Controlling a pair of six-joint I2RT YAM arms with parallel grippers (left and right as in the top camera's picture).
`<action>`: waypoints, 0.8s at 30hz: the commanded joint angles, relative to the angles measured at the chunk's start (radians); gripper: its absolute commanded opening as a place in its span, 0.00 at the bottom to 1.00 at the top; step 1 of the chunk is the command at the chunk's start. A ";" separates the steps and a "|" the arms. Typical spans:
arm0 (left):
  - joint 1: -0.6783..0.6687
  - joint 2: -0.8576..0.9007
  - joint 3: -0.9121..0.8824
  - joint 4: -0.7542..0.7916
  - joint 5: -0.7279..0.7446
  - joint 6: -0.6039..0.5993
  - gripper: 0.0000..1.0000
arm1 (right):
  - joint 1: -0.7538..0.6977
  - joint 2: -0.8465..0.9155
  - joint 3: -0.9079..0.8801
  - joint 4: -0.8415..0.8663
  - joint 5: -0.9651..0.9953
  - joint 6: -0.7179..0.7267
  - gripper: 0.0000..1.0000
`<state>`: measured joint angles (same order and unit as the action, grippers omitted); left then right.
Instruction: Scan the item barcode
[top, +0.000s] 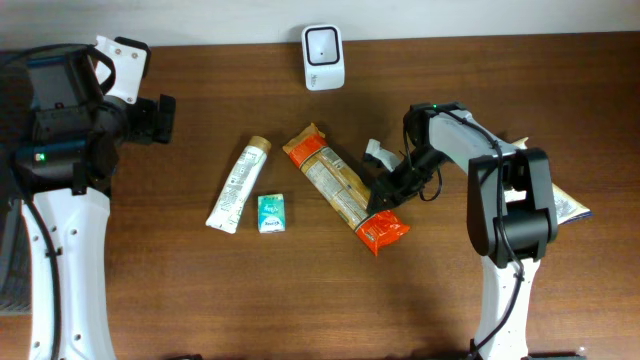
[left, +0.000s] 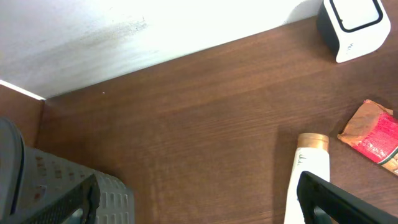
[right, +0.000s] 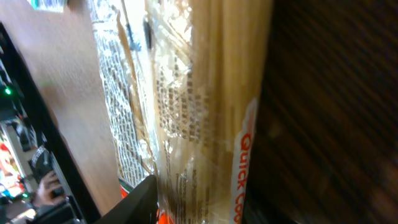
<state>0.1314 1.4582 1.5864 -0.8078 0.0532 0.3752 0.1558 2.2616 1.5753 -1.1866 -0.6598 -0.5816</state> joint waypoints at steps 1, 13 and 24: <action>0.003 -0.011 0.013 0.002 0.011 0.008 0.99 | 0.016 0.036 -0.019 0.063 0.046 0.125 0.47; 0.003 -0.011 0.013 0.002 0.011 0.008 0.99 | 0.175 -0.251 0.173 0.009 0.684 0.571 0.04; 0.003 -0.011 0.013 0.002 0.011 0.009 0.99 | 0.562 -0.131 0.031 0.054 0.920 0.688 0.35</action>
<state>0.1314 1.4582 1.5864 -0.8074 0.0532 0.3752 0.7116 2.1162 1.6180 -1.1374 0.3130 0.1028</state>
